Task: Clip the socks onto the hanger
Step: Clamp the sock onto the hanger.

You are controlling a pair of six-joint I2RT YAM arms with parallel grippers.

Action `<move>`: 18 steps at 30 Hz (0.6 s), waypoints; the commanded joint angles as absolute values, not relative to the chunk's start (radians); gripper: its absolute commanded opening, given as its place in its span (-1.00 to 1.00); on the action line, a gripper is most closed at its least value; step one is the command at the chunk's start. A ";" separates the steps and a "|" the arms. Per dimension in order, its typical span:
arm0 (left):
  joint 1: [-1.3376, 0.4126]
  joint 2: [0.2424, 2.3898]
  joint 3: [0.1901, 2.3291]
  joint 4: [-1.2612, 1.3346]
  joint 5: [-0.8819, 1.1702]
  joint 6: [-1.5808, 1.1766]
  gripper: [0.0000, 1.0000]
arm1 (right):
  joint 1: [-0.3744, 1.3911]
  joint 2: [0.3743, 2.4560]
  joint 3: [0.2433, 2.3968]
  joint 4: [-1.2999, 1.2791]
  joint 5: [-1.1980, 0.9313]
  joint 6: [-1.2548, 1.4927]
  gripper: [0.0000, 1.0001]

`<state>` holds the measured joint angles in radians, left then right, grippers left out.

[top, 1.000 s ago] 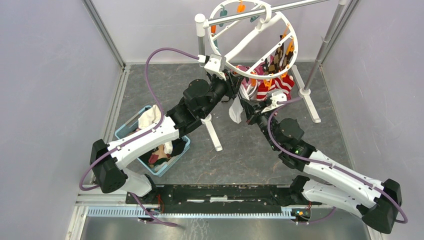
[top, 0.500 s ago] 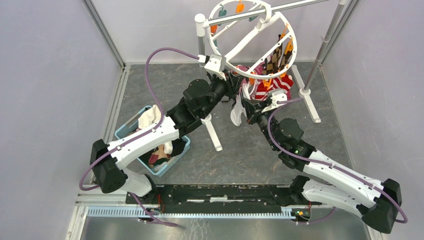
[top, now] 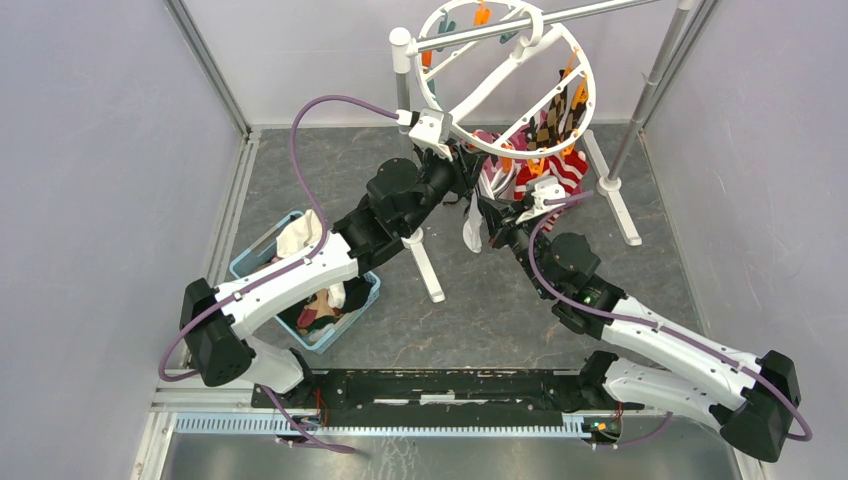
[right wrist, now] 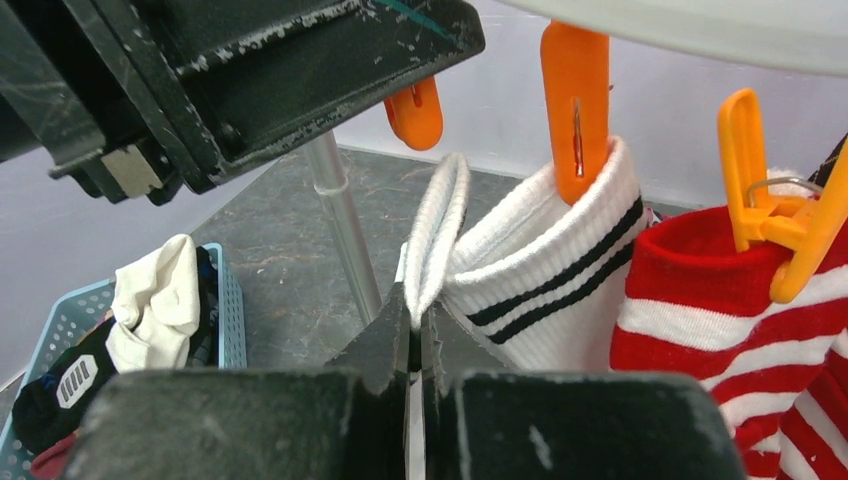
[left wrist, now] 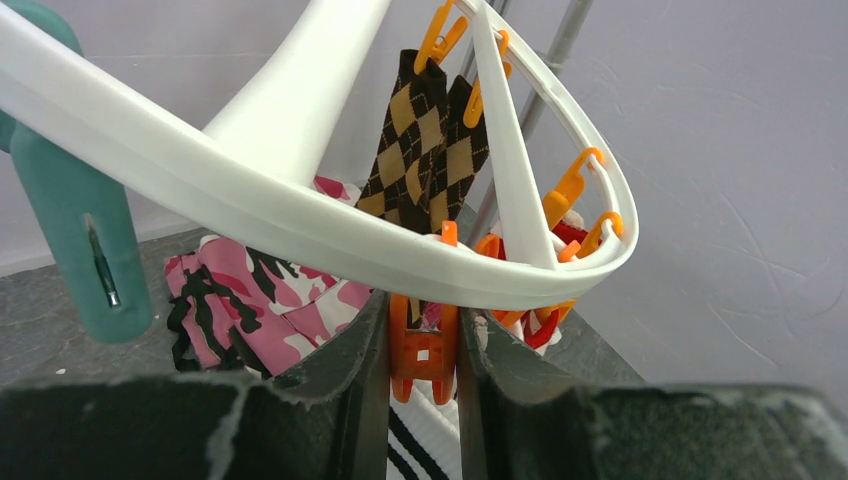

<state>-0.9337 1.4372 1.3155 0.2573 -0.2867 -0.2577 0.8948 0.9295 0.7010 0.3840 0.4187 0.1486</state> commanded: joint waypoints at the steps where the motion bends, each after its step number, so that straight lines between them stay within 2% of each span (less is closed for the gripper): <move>1: -0.940 1.419 1.365 0.275 -0.290 -0.223 -0.96 | 0.897 0.930 0.756 0.421 0.405 0.130 -1.00; 18: -0.940 1.424 1.363 0.270 -0.288 -0.229 -0.96 | 0.897 0.938 0.775 0.428 0.398 0.117 -1.00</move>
<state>-0.9337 1.4372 1.3155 0.2550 -0.2867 -0.2577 0.8948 0.9382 0.7246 0.3866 0.4000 0.1295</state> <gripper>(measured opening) 0.314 0.022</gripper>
